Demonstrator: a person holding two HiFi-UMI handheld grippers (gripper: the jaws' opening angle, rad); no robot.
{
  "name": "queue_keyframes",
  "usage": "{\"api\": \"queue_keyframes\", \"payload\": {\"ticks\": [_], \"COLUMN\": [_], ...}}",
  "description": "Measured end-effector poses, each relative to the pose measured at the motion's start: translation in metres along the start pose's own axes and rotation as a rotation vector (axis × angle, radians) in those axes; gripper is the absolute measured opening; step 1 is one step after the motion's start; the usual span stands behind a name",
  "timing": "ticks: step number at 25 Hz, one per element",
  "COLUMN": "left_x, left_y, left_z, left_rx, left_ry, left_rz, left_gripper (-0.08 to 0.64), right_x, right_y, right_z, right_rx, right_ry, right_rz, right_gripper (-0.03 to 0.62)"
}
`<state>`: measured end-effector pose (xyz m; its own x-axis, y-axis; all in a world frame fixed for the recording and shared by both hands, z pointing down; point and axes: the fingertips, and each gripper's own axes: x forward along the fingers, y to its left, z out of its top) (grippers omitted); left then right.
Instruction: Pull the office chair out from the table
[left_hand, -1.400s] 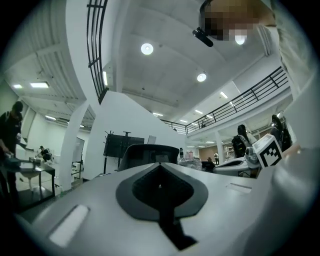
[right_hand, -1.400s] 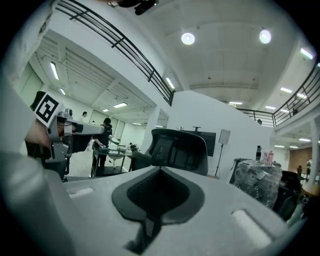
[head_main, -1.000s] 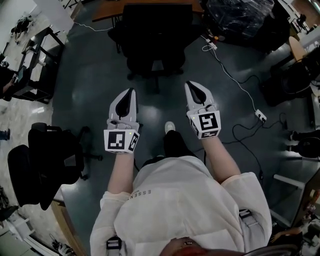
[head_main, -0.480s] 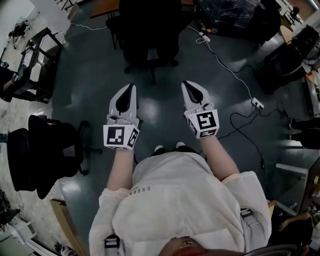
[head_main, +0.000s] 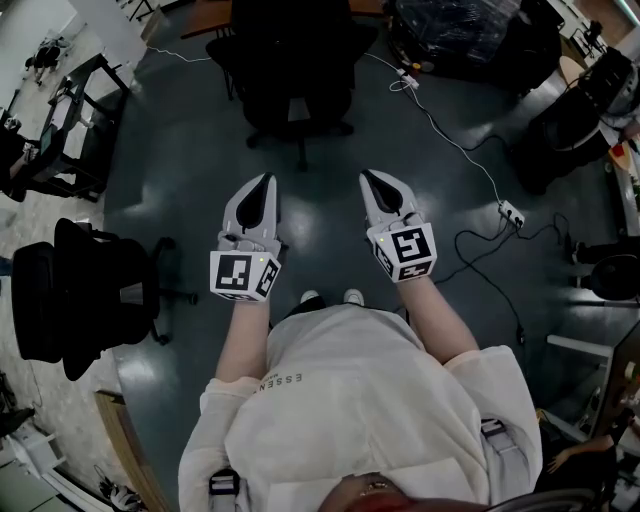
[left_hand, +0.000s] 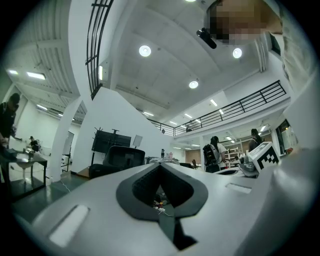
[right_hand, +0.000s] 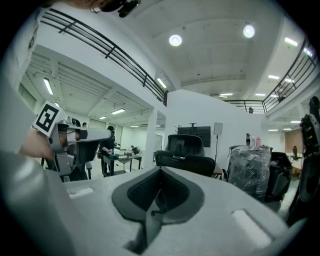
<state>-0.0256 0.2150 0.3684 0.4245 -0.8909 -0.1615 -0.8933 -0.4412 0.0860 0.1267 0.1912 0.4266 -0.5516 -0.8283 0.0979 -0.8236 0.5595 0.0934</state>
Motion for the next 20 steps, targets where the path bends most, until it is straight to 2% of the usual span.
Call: {"api": "queue_keyframes", "payload": {"ticks": [6,12,20], "left_x": [0.003,0.010,0.022], "left_y": [-0.020,-0.024,-0.028], "left_z": [-0.004,-0.011,-0.011], "left_rx": [0.015,0.018,0.026], "left_ry": [0.012,0.034,0.039], "left_rz": [-0.015,0.007,-0.006], "left_gripper": [0.017,0.017,0.017], "right_x": [-0.007,-0.008,-0.005], "right_y": [-0.001,-0.008,-0.017], "right_z": [-0.003,-0.002,0.002], "right_rx": [0.002,0.000,0.001], "right_ry": [-0.004,-0.012,-0.021], "right_rz": [0.030,0.045,0.044], "right_gripper": [-0.009,-0.009,-0.009]}}
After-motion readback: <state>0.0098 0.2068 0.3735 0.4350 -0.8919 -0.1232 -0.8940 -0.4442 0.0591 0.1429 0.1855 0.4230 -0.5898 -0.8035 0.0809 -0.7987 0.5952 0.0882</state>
